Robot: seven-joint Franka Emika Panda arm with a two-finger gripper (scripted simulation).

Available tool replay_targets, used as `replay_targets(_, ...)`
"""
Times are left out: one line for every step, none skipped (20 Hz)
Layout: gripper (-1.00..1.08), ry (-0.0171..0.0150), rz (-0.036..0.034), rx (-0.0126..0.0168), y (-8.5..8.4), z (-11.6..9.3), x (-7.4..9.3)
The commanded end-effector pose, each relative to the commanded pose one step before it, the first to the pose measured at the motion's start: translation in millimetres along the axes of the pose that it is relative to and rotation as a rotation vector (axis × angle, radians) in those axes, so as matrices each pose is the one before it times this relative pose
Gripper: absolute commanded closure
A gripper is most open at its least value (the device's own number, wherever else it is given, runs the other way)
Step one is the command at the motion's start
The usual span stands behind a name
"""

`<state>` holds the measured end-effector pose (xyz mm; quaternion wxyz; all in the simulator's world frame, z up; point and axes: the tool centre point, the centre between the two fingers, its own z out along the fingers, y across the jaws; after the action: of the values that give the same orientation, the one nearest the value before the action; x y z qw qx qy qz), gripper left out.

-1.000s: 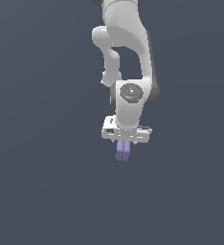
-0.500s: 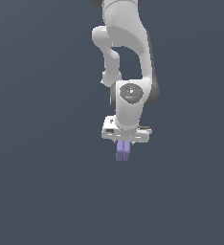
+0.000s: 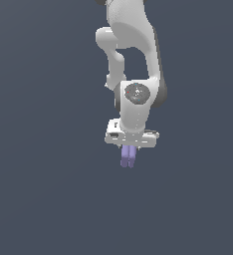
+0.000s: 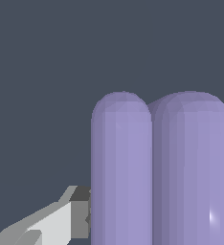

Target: Pick up the object and move it to a goal position.

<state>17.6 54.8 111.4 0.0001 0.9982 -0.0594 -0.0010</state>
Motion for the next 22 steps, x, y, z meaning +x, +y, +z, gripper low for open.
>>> replay_targets(1.08,0.00191,0.00006,0.00037,-0.06,-12.28,4.20)
replay_targets(1.08,0.00000,0.00000,0.00000,-0.01,-5.71,1.88)
replay_targets(1.08,0.00000,0.00000,0.00000,-0.01,-6.22,2.05)
replay_targets(1.08,0.00000,0.00000,0.00000,-0.01,-6.72,2.22)
replay_targets(1.08,0.00000,0.00000,0.00000,-0.01,-7.21,2.39)
replay_targets(1.08,0.00000,0.00000,0.00000,-0.02,-7.66,2.55)
replay_targets(1.08,0.00000,0.00000,0.00000,-0.02,-8.04,2.68)
replay_targets(1.08,0.00000,0.00000,0.00000,-0.02,-8.36,2.81)
replay_targets(1.08,0.00000,0.00000,0.00000,-0.02,-8.64,2.91)
replay_targets(1.08,0.00000,0.00000,0.00000,-0.03,-8.87,3.01)
replay_targets(1.08,0.00000,0.00000,0.00000,-0.03,-9.05,3.09)
replay_targets(1.08,0.00000,0.00000,0.00000,-0.04,-9.20,3.16)
replay_targets(1.08,0.00000,0.00000,0.00000,-0.04,-9.32,3.22)
replay_targets(1.08,0.00000,0.00000,0.00000,-0.04,-9.40,3.27)
replay_targets(1.08,0.00000,0.00000,0.00000,-0.05,-9.45,3.31)
replay_targets(1.08,0.00000,0.00000,0.00000,-0.05,-9.29,3.27)
replay_targets(1.08,0.00000,0.00000,0.00000,-0.05,-8.87,3.15)
replay_targets(1.08,0.00000,0.00000,0.00000,-0.05,-8.47,3.03)
replay_targets(1.08,0.00000,0.00000,0.00000,-0.05,-8.11,2.92)
replay_targets(1.08,0.00000,0.00000,0.00000,-0.06,-7.77,2.81)
replay_targets(1.08,0.00000,0.00000,0.00000,-0.06,-7.45,2.72)
replay_targets(1.08,0.00000,0.00000,0.00000,-0.06,-7.15,2.63)
